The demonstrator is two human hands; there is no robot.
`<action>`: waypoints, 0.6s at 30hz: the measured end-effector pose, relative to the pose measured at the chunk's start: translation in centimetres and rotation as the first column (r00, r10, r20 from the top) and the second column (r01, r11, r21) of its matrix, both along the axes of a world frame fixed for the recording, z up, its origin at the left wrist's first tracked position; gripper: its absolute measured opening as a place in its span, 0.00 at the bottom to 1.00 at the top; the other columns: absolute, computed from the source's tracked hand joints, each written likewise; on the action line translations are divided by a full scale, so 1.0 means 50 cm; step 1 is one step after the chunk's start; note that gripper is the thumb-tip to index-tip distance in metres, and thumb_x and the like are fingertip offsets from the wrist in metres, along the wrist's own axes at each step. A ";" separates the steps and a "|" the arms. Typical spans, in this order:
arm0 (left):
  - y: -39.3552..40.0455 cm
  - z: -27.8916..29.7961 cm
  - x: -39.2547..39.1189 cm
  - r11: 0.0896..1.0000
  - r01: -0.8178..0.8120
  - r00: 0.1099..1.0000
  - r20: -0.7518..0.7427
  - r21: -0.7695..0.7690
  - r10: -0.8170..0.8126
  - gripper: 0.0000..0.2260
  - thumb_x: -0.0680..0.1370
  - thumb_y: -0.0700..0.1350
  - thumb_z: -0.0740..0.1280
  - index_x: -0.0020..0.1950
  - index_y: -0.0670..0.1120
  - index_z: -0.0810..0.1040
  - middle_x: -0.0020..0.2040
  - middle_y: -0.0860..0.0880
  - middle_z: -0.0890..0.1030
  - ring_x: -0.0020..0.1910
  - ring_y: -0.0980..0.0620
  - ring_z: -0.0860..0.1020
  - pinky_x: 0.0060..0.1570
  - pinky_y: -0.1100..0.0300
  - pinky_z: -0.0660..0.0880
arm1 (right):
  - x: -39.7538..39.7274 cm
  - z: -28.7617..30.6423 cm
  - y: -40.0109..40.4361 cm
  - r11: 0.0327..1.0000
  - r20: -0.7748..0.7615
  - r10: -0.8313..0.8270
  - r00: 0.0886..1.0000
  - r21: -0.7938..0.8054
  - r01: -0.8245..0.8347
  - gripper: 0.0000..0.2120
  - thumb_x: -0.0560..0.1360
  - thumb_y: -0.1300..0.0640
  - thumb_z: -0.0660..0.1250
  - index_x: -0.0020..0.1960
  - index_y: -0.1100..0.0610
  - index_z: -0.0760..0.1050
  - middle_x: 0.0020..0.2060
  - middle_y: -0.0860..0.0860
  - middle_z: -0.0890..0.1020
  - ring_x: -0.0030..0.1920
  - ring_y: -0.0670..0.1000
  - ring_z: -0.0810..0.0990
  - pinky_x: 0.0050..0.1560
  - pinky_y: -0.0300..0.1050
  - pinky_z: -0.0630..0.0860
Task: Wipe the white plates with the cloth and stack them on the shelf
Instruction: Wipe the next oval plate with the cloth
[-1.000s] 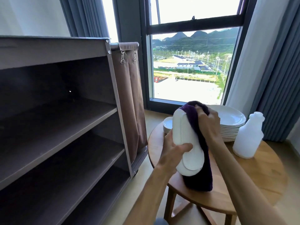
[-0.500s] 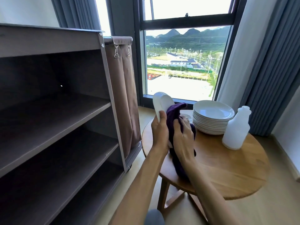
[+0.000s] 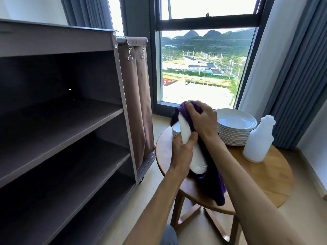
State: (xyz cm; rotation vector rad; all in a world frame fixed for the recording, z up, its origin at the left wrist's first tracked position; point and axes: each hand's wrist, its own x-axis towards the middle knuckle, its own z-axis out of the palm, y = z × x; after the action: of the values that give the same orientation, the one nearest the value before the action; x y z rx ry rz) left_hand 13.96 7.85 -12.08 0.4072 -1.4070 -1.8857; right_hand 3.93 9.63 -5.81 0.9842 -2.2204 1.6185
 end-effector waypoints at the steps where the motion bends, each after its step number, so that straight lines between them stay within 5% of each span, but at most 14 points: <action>1: -0.001 -0.007 -0.004 1.000 -0.006 1.000 0.024 -0.027 0.007 0.10 0.82 0.41 0.69 0.63 0.42 0.81 0.52 0.45 0.86 0.52 0.48 0.84 0.50 0.58 0.81 | -0.007 0.000 0.003 0.999 0.046 -0.024 0.999 -0.025 0.025 0.17 0.79 0.40 0.61 0.55 0.47 0.84 0.50 0.49 0.86 0.52 0.52 0.81 0.54 0.50 0.76; 5: 0.004 -0.024 -0.010 0.981 0.055 0.992 0.125 -0.183 -0.032 0.06 0.82 0.38 0.67 0.59 0.41 0.79 0.45 0.49 0.83 0.44 0.56 0.83 0.42 0.65 0.79 | -0.027 -0.027 0.018 0.996 0.239 -0.046 0.970 -0.065 0.063 0.11 0.82 0.46 0.61 0.51 0.45 0.82 0.46 0.47 0.85 0.50 0.53 0.82 0.57 0.54 0.78; 9: -0.007 -0.020 -0.018 0.914 0.124 0.976 0.211 -0.387 -0.043 0.10 0.83 0.36 0.65 0.64 0.39 0.77 0.43 0.53 0.81 0.39 0.62 0.82 0.39 0.68 0.77 | -0.026 -0.023 0.054 0.977 0.282 0.156 0.947 -0.183 -0.107 0.09 0.79 0.45 0.68 0.51 0.49 0.82 0.43 0.46 0.84 0.46 0.48 0.82 0.49 0.45 0.78; 12: -0.033 -0.010 -0.025 0.700 0.102 0.970 0.226 -0.707 0.087 0.16 0.82 0.35 0.65 0.70 0.41 0.78 0.44 0.54 0.81 0.41 0.63 0.79 0.42 0.74 0.73 | -0.046 -0.004 0.079 0.974 0.419 0.205 0.885 -0.179 -0.142 0.10 0.71 0.55 0.74 0.52 0.55 0.82 0.43 0.51 0.86 0.46 0.52 0.84 0.47 0.48 0.82; 15: -0.069 -0.005 -0.044 0.328 0.103 0.950 0.190 -0.939 0.247 0.23 0.80 0.44 0.68 0.75 0.55 0.75 0.59 0.49 0.83 0.54 0.50 0.81 0.55 0.58 0.78 | -0.061 -0.001 0.090 0.970 0.585 0.165 0.794 -0.242 -0.023 0.09 0.65 0.71 0.65 0.41 0.60 0.77 0.29 0.51 0.79 0.34 0.52 0.78 0.36 0.46 0.76; 17: -0.094 0.008 -0.044 0.245 0.060 0.905 0.156 -0.968 0.395 0.24 0.76 0.56 0.72 0.72 0.56 0.77 0.66 0.49 0.81 0.66 0.45 0.78 0.65 0.53 0.74 | -0.066 -0.015 0.096 0.943 0.684 0.185 0.706 -0.327 0.069 0.12 0.63 0.75 0.61 0.40 0.60 0.74 0.26 0.51 0.73 0.31 0.52 0.73 0.34 0.45 0.71; 18: -0.106 0.011 -0.039 0.278 -0.027 0.899 0.098 -0.960 0.426 0.28 0.73 0.60 0.74 0.72 0.54 0.78 0.70 0.49 0.79 0.72 0.46 0.74 0.70 0.54 0.69 | -0.071 -0.029 0.098 0.923 0.726 0.208 0.655 -0.368 0.115 0.13 0.62 0.75 0.61 0.41 0.61 0.74 0.27 0.53 0.73 0.32 0.53 0.73 0.35 0.45 0.71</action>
State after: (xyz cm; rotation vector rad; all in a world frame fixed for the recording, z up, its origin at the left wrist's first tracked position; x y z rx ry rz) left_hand 12.02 2.55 -11.55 0.2898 -2.2746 -0.4402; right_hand 0.37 14.53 -7.25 0.2372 -2.1162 2.7400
